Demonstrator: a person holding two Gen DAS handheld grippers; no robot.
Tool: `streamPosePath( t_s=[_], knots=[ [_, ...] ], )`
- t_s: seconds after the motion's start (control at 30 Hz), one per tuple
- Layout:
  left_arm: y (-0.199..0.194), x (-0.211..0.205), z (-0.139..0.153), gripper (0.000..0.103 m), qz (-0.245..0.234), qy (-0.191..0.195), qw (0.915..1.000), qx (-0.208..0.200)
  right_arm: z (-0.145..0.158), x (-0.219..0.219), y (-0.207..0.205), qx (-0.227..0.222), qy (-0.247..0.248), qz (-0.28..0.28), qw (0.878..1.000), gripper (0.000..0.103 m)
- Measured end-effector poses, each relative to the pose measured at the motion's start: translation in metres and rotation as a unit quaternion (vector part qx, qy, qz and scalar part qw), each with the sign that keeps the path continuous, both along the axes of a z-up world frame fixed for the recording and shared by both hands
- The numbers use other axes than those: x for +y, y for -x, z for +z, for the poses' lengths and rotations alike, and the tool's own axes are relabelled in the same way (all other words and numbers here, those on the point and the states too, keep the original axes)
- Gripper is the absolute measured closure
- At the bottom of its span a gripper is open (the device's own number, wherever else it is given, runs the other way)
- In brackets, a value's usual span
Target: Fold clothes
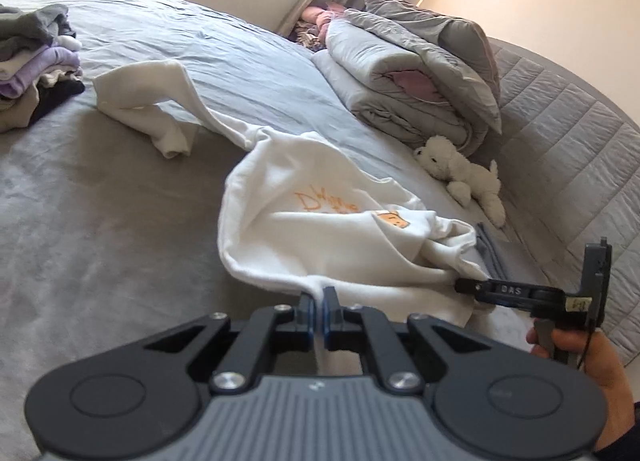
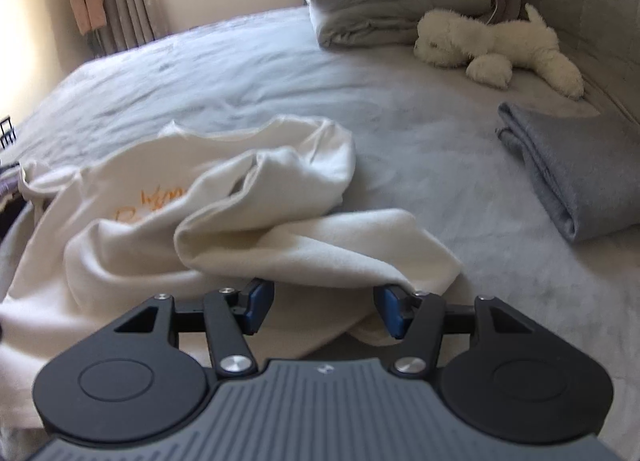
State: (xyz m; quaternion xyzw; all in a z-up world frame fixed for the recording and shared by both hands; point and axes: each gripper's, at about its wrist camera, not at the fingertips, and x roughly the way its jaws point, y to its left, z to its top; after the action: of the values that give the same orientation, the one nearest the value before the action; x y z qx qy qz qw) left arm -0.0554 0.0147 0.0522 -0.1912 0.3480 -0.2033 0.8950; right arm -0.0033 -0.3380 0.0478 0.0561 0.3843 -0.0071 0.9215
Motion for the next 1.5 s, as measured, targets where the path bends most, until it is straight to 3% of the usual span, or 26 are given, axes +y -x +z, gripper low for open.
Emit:
streamPosePath(
  t_s=[0.13,0.23,0.37,0.57,0.6,0.67,0.77,0.97,1.17,1.33,1.4,1.5],
  knots=[
    [-0.001,-0.002,0.003,0.099,0.001,-0.022,0.9997,-0.010,0.001,0.001,0.002,0.006,-0.002,-0.010,1.000,0.044],
    [-0.004,-0.004,0.002,0.099,0.006,-0.040,0.9991,-0.008,-0.001,0.008,0.003,0.005,0.030,-0.005,1.000,0.044],
    [-0.007,-0.004,0.001,0.099,0.013,-0.053,0.9985,-0.004,0.008,0.012,0.012,-0.041,0.048,-0.004,0.998,0.044],
    [-0.008,-0.009,0.003,0.099,0.013,-0.085,0.9962,-0.012,0.003,0.020,0.010,-0.017,0.047,0.031,0.998,0.044],
    [-0.008,-0.009,0.004,0.099,0.012,-0.086,0.9961,-0.014,0.002,0.021,0.009,-0.012,0.047,0.037,0.998,0.047],
    [-0.008,-0.008,0.005,0.099,0.012,-0.086,0.9961,-0.017,0.000,0.024,0.009,-0.004,0.047,0.048,0.998,0.089],
    [-0.008,-0.004,0.008,0.099,0.014,-0.081,0.9964,-0.019,-0.002,0.028,0.008,0.008,0.047,0.066,0.997,0.100],
    [-0.010,0.016,0.019,0.099,0.040,-0.068,0.9966,-0.023,0.009,0.031,0.024,-0.006,-0.001,0.099,0.995,0.100],
    [-0.011,0.043,0.029,0.098,0.071,-0.042,0.9965,-0.014,0.016,0.053,0.048,-0.013,-0.034,0.185,0.982,0.103],
    [-0.010,0.060,0.031,0.097,0.087,-0.034,0.9956,-0.004,0.030,0.054,0.064,-0.039,-0.099,0.221,0.969,0.103],
    [-0.009,0.060,0.029,0.097,0.089,-0.047,0.9949,-0.001,0.033,0.055,0.068,-0.044,-0.110,0.231,0.966,0.103],
    [-0.009,0.060,0.024,0.093,0.086,-0.063,0.9943,0.007,0.029,0.059,0.065,-0.028,-0.092,0.226,0.969,0.103]
  ],
)
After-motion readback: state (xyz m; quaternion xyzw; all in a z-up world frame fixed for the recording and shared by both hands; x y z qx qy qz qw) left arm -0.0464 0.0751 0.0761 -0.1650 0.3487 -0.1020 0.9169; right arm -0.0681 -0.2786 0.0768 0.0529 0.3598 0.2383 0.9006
